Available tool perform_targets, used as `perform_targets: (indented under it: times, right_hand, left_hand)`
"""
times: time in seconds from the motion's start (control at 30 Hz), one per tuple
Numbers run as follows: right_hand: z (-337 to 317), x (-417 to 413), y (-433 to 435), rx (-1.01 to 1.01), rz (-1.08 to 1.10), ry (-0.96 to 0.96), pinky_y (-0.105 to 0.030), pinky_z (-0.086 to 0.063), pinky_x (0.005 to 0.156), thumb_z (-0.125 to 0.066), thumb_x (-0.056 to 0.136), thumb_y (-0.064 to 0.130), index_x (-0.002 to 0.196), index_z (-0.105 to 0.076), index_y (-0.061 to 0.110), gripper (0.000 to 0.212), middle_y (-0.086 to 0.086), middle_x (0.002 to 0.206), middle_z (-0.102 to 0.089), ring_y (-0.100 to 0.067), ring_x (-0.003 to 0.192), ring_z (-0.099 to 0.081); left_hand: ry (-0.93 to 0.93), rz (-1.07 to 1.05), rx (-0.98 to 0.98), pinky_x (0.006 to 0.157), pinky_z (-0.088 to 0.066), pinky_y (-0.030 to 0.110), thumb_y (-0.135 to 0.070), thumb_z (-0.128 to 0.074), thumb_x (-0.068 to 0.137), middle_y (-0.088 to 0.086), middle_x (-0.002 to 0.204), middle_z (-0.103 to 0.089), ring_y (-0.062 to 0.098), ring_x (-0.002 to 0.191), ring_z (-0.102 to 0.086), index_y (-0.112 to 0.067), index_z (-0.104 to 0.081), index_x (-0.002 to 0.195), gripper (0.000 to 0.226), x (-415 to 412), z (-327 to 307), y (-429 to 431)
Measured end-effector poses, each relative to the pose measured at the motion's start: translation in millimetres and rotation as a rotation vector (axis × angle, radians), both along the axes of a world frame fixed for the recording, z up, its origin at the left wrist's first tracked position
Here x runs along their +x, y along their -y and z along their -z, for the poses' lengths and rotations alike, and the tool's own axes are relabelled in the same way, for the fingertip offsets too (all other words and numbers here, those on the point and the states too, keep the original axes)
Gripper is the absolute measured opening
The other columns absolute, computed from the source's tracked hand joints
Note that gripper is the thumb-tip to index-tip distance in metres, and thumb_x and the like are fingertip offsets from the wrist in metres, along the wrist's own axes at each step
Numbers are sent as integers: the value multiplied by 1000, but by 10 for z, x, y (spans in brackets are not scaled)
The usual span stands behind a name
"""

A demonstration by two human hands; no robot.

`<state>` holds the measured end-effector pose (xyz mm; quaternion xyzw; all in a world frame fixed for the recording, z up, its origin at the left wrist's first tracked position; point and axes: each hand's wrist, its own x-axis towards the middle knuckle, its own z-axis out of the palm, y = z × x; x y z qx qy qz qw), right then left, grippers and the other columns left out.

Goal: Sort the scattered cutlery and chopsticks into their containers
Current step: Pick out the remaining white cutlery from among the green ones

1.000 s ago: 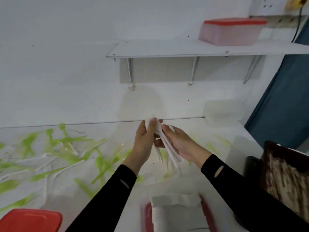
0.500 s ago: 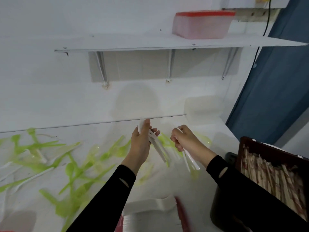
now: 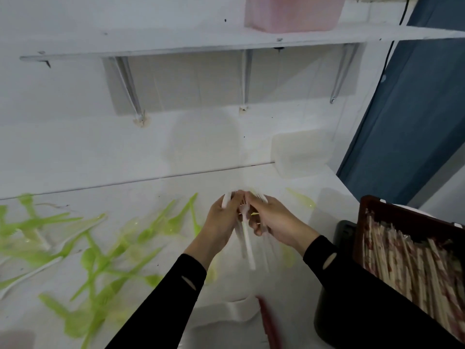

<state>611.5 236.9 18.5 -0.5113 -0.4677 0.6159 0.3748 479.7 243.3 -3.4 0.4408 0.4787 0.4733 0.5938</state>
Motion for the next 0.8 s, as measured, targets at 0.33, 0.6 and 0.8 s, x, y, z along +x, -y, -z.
perform_targets:
  times: [0.33,0.6,0.8]
  right_hand:
    - [73,78,-77,-103,154,118,-23,-24,44,-59,91,30,101,-43,13,25,-3,77,-37,-12,45,-28]
    - [71,89,-83,-102,164,-79,-29,-48,55,-41,99,6,105,-53,5,13,-12,106,-56,-19,65,-55]
    - [70,104,-87,-219,67,43,-23,-23,45,-33,100,42,106,-47,18,29,-3,66,-49,-14,42,-27]
  left_hand:
    - [348,-232,-60,73,-56,32,-13,-50,101,8,81,-70,21,72,-68,-3,-58,84,21,-81,1,-37]
    - [263,-235,-113,65,-45,27,-24,-62,96,-1,60,-53,12,54,-54,-7,-62,88,19,-116,55,-59]
    - [236,-147,-132,80,-58,39,-41,-65,90,0,63,-53,19,62,-62,-4,-55,86,38,-106,91,-38]
